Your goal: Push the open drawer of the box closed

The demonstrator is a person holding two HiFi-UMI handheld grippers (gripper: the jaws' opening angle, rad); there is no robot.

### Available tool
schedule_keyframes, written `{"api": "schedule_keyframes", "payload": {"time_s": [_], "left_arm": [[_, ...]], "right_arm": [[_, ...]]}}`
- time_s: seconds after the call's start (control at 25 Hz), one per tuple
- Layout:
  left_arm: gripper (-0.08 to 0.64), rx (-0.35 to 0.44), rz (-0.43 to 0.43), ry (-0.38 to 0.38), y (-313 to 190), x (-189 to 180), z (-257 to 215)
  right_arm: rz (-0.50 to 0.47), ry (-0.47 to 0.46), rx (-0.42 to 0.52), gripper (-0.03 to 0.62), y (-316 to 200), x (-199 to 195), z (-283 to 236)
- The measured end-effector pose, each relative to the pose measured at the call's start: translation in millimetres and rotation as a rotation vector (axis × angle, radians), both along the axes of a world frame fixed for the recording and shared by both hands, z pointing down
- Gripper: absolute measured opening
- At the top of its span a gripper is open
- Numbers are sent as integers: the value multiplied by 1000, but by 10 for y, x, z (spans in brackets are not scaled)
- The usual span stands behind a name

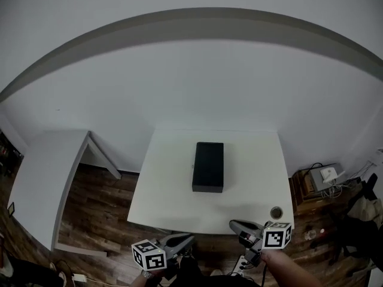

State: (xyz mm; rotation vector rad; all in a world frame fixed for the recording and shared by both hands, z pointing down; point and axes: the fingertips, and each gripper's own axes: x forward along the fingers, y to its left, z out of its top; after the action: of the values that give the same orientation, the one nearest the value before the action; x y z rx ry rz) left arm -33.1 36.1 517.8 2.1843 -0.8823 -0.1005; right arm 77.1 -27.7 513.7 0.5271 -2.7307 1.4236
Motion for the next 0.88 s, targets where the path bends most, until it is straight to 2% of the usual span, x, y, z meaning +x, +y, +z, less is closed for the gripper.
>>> {"api": "schedule_keyframes", "payload": {"time_s": [0.12,0.36,0.56,0.88], "left_arm": [[4,-43,-21,62,371,209,24],[3,-111,-23,129,813,429,84],[3,-130,-22,149,879,432,61],[3,-115,-72,210,851,289,-32]], "right_arm": [[-24,-61,-34,3,413,98,-23],[-13,-120,-93,3,967,259,-101],[29,-141,-89,3,1051,308,-130],[52,-139,-79,3,1211,287,-176]]}}
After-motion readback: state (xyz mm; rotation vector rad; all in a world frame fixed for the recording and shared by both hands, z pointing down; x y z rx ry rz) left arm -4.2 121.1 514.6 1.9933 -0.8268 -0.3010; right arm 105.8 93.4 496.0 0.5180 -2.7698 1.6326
